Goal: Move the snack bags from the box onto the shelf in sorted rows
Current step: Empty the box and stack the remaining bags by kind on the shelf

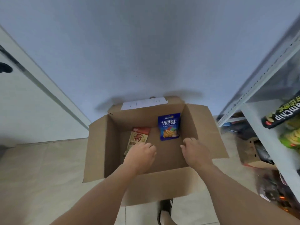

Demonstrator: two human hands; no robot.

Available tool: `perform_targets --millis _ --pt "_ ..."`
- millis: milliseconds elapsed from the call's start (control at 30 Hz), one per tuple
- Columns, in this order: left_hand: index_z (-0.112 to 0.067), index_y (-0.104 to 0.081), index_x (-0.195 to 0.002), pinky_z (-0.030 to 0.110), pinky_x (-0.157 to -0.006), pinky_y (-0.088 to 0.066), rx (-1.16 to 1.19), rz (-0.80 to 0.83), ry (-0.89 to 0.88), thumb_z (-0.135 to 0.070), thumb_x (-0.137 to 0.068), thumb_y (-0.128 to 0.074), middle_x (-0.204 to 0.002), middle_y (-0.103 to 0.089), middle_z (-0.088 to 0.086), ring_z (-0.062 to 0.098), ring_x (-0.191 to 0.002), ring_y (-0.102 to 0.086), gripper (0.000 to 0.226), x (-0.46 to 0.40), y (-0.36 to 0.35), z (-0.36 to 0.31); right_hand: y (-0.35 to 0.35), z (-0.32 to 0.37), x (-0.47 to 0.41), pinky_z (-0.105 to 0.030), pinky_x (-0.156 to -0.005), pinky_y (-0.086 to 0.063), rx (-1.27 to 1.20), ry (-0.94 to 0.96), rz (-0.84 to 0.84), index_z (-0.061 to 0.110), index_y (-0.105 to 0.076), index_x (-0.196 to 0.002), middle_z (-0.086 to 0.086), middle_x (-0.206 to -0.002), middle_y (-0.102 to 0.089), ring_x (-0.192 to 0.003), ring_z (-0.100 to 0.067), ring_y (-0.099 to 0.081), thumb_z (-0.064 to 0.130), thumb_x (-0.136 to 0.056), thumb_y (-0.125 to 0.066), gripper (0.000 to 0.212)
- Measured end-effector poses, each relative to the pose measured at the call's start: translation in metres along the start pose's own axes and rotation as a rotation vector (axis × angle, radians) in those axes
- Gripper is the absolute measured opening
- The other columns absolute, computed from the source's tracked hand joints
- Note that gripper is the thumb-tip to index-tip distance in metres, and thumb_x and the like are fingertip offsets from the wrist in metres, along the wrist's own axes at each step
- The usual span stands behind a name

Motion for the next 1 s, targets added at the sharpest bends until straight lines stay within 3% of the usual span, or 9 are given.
perform_targets --millis 100,300,433,600,667,767,867,933,1000 --pt "-0.022 -0.061 -0.115 0.038 -0.091 -0.048 0.046 0.004 0.079 -0.037 -0.106 -0.031 -0.119 -0.064 -0.002 0.021 -0.110 -0.060 0.035 -0.048 -0.044 0.046 -0.042 0.003 -0.077 -0.034 -0.087 -0.046 -0.026 -0.001 0.051 0.019 -0.055 -0.127 -0.001 -0.124 -0.060 -0.111 -0.021 -0.055 0.039 -0.104 -0.041 0.033" --pt "-0.023 -0.067 -0.116 0.036 -0.087 -0.050 0.095 0.029 0.213 -0.036 -0.103 -0.039 -0.117 -0.065 -0.004 0.021 -0.105 -0.061 0.033 -0.132 -0.167 0.133 -0.168 -0.004 -0.202 -0.036 -0.087 -0.055 -0.153 -0.132 0.125 0.020 -0.055 -0.124 -0.002 -0.119 -0.061 -0.105 -0.017 -0.058 0.045 -0.100 -0.051 0.035" --pt "-0.024 -0.057 -0.136 0.038 -0.103 -0.046 0.396 0.071 0.616 -0.038 -0.101 -0.051 -0.143 -0.051 -0.001 0.023 -0.127 -0.051 0.038 -0.163 -0.262 0.201 -0.249 -0.032 -0.263 -0.041 -0.091 -0.051 -0.333 -0.352 0.145 0.014 -0.045 -0.137 -0.011 -0.134 -0.052 -0.117 -0.028 -0.055 0.043 -0.096 -0.059 0.053" --pt "-0.014 -0.036 -0.151 0.044 -0.112 -0.039 0.759 0.147 1.105 -0.045 -0.083 -0.077 -0.152 -0.041 0.011 0.032 -0.138 -0.043 0.085 -0.156 -0.363 0.261 -0.304 -0.069 -0.312 -0.048 -0.108 -0.038 -0.573 -0.570 0.073 0.015 -0.023 -0.156 -0.014 -0.154 -0.036 -0.138 -0.035 -0.039 0.048 -0.082 -0.076 0.097" --pt "-0.013 -0.036 -0.149 0.046 -0.108 -0.044 0.885 0.177 1.232 -0.046 -0.072 -0.086 -0.147 -0.049 0.012 0.033 -0.132 -0.050 0.098 -0.150 -0.389 0.270 -0.316 -0.079 -0.325 -0.049 -0.112 -0.033 -0.603 -0.619 0.074 0.015 -0.013 -0.159 -0.013 -0.160 -0.027 -0.144 -0.036 -0.031 0.049 -0.079 -0.079 0.109" --pt "-0.015 -0.044 -0.142 0.044 -0.105 -0.047 0.804 0.268 1.271 -0.055 -0.060 -0.090 -0.140 -0.055 0.011 0.033 -0.127 -0.054 0.102 -0.144 -0.413 0.278 -0.336 -0.094 -0.340 -0.052 -0.113 -0.035 -0.731 -0.693 0.078 0.019 -0.010 -0.159 -0.013 -0.157 -0.034 -0.143 -0.036 -0.034 0.045 -0.073 -0.085 0.117" --pt "-0.020 -0.048 -0.127 0.042 -0.096 -0.051 0.901 0.221 1.313 -0.051 -0.051 -0.094 -0.123 -0.062 0.005 0.030 -0.115 -0.060 0.094 -0.143 -0.422 0.279 -0.351 -0.102 -0.348 -0.050 -0.106 -0.043 -0.812 -0.754 0.091 0.016 -0.023 -0.154 -0.016 -0.144 -0.050 -0.131 -0.037 -0.048 0.038 -0.070 -0.089 0.109" --pt "-0.017 -0.049 -0.115 0.039 -0.093 -0.052 1.071 0.206 1.304 -0.028 -0.064 -0.094 -0.114 -0.065 0.002 0.027 -0.105 -0.064 0.069 -0.146 -0.426 0.272 -0.357 -0.101 -0.349 -0.047 -0.101 -0.047 -0.839 -0.755 0.108 0.013 -0.039 -0.143 -0.015 -0.132 -0.059 -0.121 -0.035 -0.056 0.029 -0.074 -0.087 0.085" --pt "-0.019 -0.058 -0.105 0.047 -0.096 -0.054 1.194 0.261 1.231 -0.017 -0.076 -0.087 -0.112 -0.072 0.006 0.028 -0.101 -0.069 0.041 -0.147 -0.425 0.258 -0.364 -0.096 -0.338 -0.044 -0.099 -0.048 -0.905 -0.730 0.166 0.020 -0.055 -0.121 -0.005 -0.112 -0.065 -0.111 -0.028 -0.059 0.018 -0.080 -0.083 0.050"
Point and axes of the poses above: each hand's wrist, its own x-axis away from the middle knuckle, its own y-axis out of the back of the hand, z = x × y, the point moved 7 cm from there along -x, towards the middle knuckle
